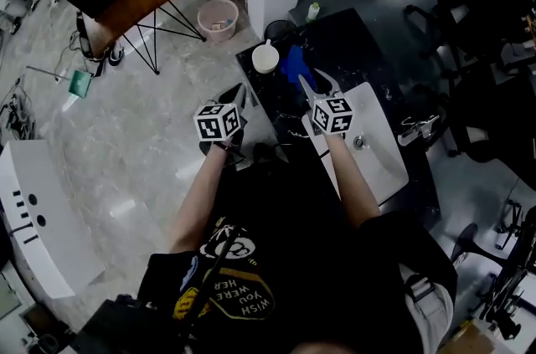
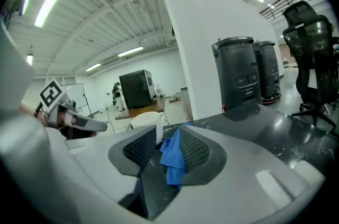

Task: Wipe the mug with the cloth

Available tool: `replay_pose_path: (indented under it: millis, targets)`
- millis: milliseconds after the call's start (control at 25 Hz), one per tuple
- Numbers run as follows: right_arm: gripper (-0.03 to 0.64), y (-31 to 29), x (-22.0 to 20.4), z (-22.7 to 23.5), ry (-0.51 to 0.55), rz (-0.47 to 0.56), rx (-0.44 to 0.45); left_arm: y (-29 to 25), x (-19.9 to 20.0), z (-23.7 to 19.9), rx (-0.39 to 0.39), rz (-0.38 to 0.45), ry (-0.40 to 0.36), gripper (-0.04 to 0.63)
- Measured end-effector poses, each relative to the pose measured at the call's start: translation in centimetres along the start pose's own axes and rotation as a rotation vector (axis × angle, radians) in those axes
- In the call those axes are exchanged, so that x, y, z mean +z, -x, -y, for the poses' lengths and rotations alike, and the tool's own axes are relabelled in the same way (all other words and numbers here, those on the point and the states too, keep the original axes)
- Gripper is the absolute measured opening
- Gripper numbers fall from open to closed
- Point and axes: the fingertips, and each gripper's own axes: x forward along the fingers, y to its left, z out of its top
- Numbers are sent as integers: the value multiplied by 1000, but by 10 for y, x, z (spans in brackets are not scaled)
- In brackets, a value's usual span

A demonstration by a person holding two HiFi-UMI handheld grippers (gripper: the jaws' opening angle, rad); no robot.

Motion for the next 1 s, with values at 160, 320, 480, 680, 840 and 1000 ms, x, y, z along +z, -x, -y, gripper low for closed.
replay_pose_path:
  millis: [160,320,480,680,840,1000]
  targets:
    - [2,42,-6,-14,-15,21,-65,22,-8,20,-27,33,-60,2]
    - [2,50,-13,-37,-49,19,-61,43,-14,36,-56,36,-225,2]
    - [2,48,-5,-62,-31,47,-19,50,-22,41,-76,28,-249,2]
    - [2,48,6,-88,-11,45,-14,53,-6,50,-120,32,-273,2]
    - [2,55,3,-101,-4,33,-22,54,2,63,-161,37,-306,2]
    - [2,60,-1,-107,-8,25,-29,55,4,73,-185,39,-323,2]
